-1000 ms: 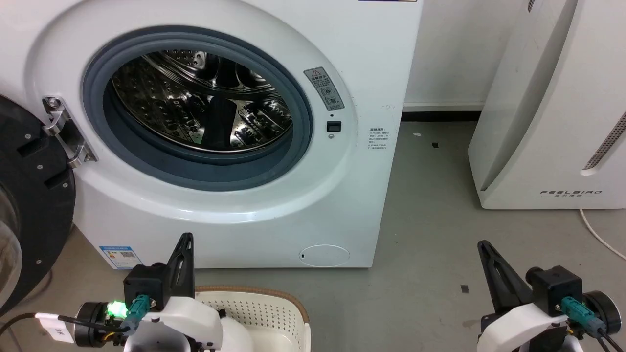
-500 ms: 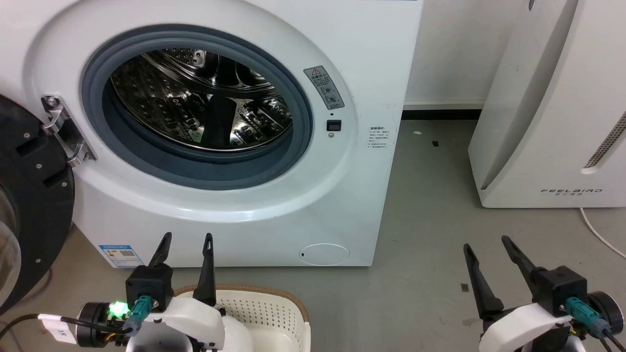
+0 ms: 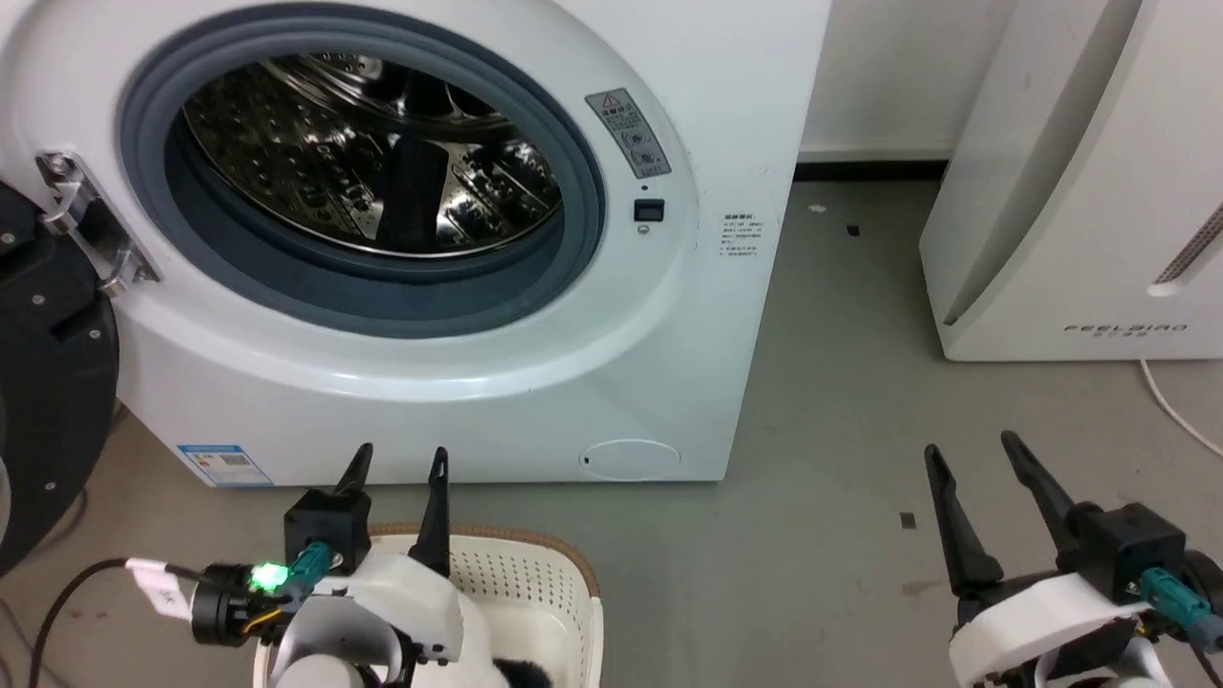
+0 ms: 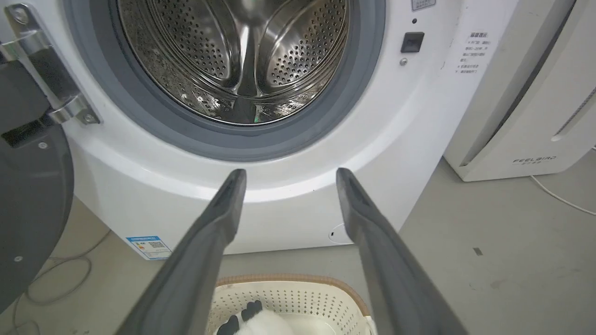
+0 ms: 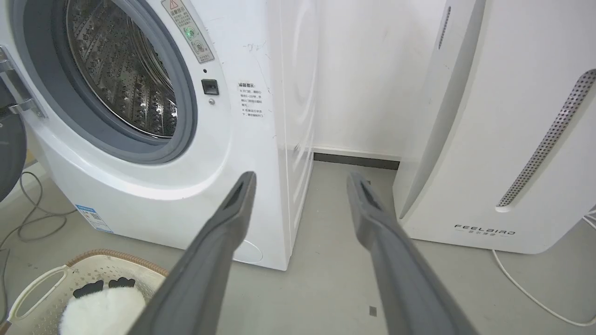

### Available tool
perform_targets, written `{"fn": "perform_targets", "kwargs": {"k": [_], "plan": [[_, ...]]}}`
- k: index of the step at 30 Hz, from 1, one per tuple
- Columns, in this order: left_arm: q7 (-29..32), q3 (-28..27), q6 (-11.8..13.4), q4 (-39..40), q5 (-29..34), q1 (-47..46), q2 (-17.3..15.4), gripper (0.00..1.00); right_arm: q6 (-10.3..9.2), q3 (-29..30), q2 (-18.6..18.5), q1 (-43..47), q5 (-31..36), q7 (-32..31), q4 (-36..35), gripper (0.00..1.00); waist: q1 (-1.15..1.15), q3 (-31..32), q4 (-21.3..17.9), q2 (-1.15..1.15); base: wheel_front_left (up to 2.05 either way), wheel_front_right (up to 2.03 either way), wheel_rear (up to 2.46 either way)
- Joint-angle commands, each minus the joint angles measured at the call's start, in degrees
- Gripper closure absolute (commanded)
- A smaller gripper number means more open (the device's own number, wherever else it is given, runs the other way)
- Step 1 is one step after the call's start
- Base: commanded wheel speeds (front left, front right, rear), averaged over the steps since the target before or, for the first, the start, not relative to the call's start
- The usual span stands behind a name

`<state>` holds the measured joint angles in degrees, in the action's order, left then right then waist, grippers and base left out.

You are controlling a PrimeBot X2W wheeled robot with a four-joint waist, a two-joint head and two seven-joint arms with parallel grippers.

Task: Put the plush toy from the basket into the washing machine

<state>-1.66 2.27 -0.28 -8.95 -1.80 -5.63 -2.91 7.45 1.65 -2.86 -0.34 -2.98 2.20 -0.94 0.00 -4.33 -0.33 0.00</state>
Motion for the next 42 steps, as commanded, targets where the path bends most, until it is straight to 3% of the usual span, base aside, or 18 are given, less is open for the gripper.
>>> {"fn": "perform_targets", "kwargs": {"k": [1,29,42], "plan": [[-0.6,0.3,-0.5,-1.3,-0.5,-1.5,-0.2,0.00,0.01,0.3,0.0,-1.1,-0.8,0.5,-0.6,0.00,0.00,-1.0,-0.2,0.00,0.00,0.00,0.00],[-1.4,2.4,-0.1,-20.9,-5.3,-15.7,-2.4,0.00,0.01,4.3,0.0,-8.2,-4.6,3.9,-4.5,0.00,0.00,-20.2,-0.4,0.00,0.00,0.00,0.00],[3.1,3.1,1.0,-28.6,-8.3,-21.0,-3.6,0.00,0.02,6.5,0.0,-10.3,-5.7,5.4,-6.9,0.00,0.00,-29.0,0.2,0.00,0.00,0.00,0.00]]}}
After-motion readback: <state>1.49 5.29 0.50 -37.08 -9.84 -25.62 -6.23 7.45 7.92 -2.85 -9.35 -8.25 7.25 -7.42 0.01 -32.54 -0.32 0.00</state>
